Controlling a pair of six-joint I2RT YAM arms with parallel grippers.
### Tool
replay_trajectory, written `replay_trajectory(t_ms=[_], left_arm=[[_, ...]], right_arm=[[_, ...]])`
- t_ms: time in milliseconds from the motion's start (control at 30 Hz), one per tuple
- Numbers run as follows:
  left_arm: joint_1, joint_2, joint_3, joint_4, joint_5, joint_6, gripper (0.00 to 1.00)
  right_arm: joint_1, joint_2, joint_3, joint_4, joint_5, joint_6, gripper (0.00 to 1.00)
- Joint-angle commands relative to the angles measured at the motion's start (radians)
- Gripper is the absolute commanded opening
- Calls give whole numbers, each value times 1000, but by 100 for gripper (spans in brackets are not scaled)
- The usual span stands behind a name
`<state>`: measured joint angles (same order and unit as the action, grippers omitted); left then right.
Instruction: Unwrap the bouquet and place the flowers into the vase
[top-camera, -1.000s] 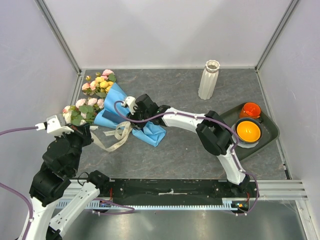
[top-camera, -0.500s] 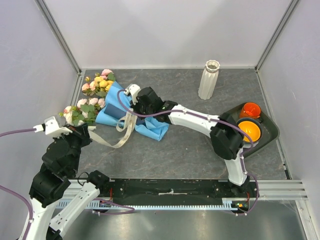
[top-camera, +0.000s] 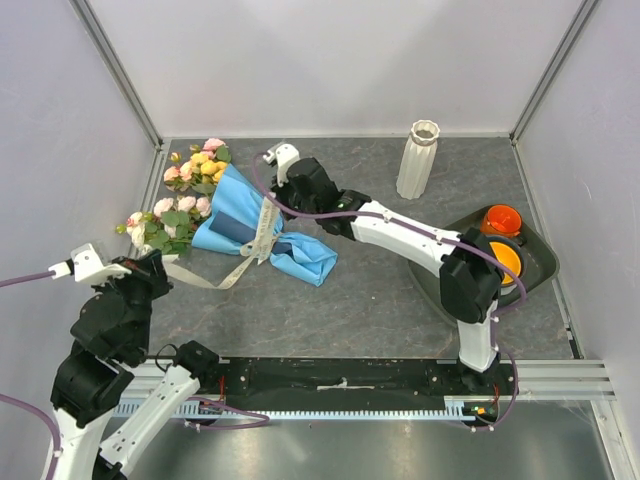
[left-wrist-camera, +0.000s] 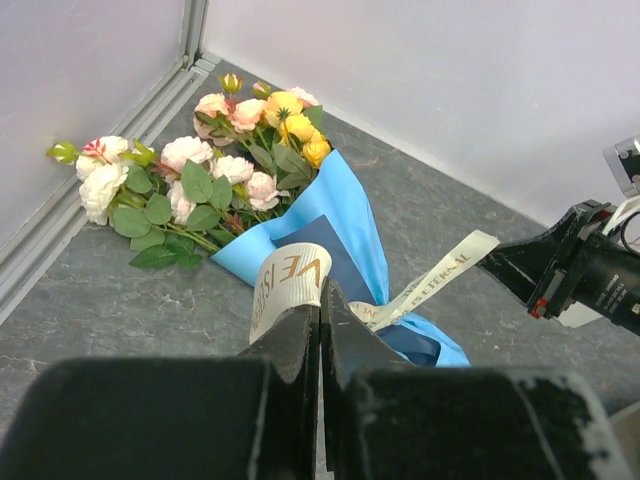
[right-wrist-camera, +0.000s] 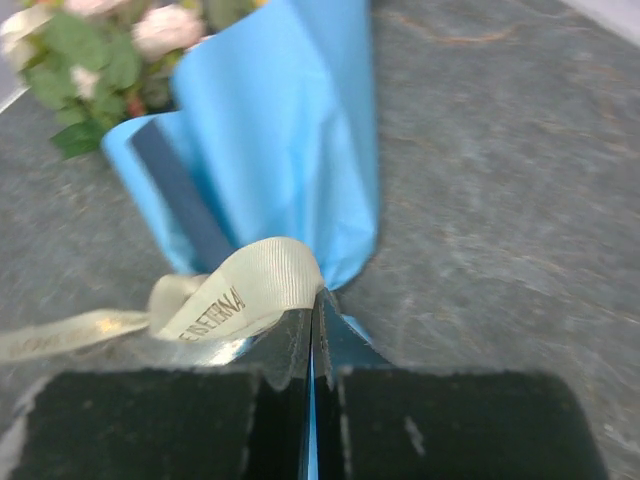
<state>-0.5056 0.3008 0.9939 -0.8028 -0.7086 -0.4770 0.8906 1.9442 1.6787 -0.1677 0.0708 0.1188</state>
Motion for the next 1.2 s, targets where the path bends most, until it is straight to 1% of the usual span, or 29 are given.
replay_trajectory(t_ms=[0, 33, 100, 267, 367, 433, 500, 600, 667, 700, 733, 800, 833, 867, 900, 933, 967, 1000, 1033, 1067, 1100, 1133, 1167], left_arm=[[3, -29, 40, 5, -48, 29, 2], [3, -31, 41, -2, -45, 31, 2], [3, -32, 46, -18, -35, 31, 2], [3, -17, 48, -85, 3, 8, 2], [3, -6, 48, -107, 5, 2, 2], [3, -2, 52, -107, 8, -6, 2], [3, 6, 64, -108, 32, -5, 2], [2, 23, 81, -113, 55, 3, 2], [3, 47, 94, -105, 79, 5, 2], [3, 57, 103, -63, 96, 18, 2], [3, 72, 109, -38, 115, 56, 2], [3, 136, 138, 26, 168, 90, 2], [3, 165, 150, 101, 216, 138, 2], [3, 249, 190, 132, 233, 159, 2], [3, 295, 219, 154, 247, 176, 2], [3, 346, 253, 184, 247, 201, 2], [3, 465, 328, 198, 245, 215, 2], [3, 518, 365, 214, 238, 227, 2], [4, 579, 403, 253, 241, 259, 2], [6, 630, 482, 275, 250, 276, 2], [9, 737, 529, 289, 264, 306, 2], [12, 786, 578, 297, 291, 313, 2], [28, 832, 680, 297, 305, 313, 2]], right_arm=[[-97, -68, 58, 27, 165, 44, 0], [-111, -68, 68, 27, 205, 27, 0], [-154, -65, 81, 22, 215, 21, 0], [-242, -68, 96, 19, 146, 73, 0], [-251, -94, 82, 36, 120, 88, 0], [-251, -111, 70, 39, 71, 94, 0], [-251, -132, 56, 54, 46, 105, 0], [-251, -149, 41, 59, 44, 107, 0], [-251, -163, 33, 50, -23, 111, 0], [-249, -181, 23, 54, -66, 122, 0], [-245, -191, -6, 69, -180, 149, 0], [-223, -226, -45, 86, -270, 166, 0], [-181, -243, -86, 92, -311, 168, 0], [-153, -278, -106, 94, -318, 167, 0], [-121, -297, -131, 99, -330, 163, 0], [-58, -312, -179, 124, -350, 168, 0], [-29, -339, -204, 143, -415, 174, 0], [-3, -350, -256, 158, -446, 185, 0], [45, -363, -289, 216, -471, 199, 0], [65, -388, -325, 250, -502, 226, 0], [83, -399, -396, 287, -511, 240, 0], [120, -410, -427, 347, -516, 246, 0], [137, -419, -451, 368, -525, 246, 0]])
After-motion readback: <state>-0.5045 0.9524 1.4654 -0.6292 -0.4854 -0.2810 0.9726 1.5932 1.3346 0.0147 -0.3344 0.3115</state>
